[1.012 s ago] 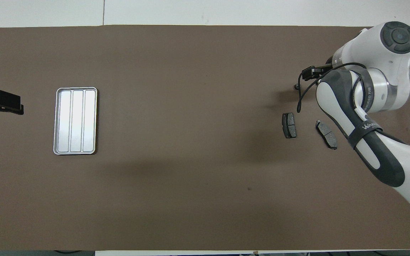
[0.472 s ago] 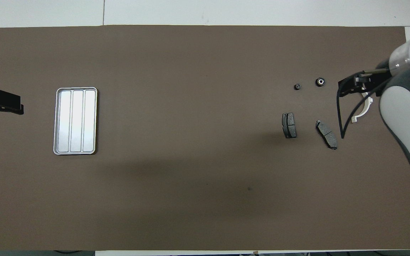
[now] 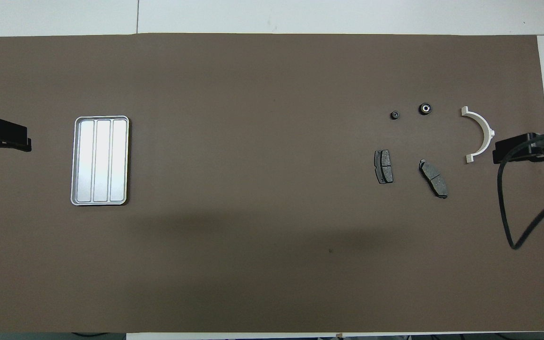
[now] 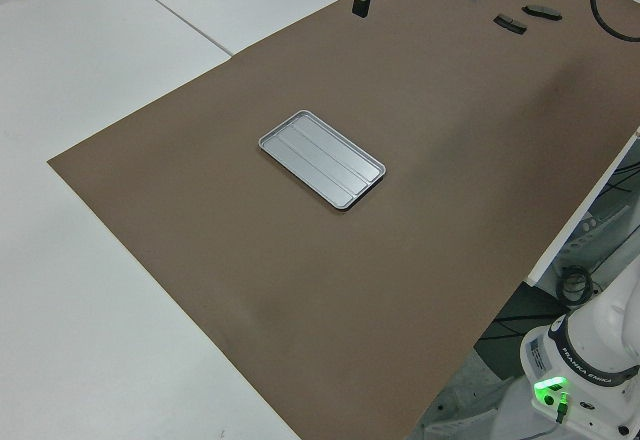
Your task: Place bearing gear from tray to pile
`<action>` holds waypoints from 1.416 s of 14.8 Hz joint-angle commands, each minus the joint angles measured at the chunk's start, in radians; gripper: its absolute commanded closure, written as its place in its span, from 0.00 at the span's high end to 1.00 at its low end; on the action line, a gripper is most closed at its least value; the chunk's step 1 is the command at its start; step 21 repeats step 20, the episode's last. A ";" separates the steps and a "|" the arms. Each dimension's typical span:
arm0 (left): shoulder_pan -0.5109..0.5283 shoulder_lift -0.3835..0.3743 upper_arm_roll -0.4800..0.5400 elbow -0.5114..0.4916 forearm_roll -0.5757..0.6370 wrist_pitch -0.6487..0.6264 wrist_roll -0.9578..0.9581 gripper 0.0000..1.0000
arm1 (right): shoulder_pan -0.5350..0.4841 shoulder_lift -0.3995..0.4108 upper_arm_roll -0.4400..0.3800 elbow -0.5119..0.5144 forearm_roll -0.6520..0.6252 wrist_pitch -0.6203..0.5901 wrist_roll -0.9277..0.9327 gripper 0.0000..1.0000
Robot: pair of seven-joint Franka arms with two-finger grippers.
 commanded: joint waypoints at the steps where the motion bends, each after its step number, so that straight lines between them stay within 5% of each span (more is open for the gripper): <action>1: -0.019 -0.034 0.008 -0.044 -0.012 0.026 0.013 1.00 | -0.024 -0.042 0.017 -0.030 0.021 -0.028 0.014 1.00; 21: -0.021 -0.052 0.008 -0.084 -0.012 0.029 0.013 1.00 | -0.009 -0.037 0.015 -0.027 0.021 -0.034 0.017 1.00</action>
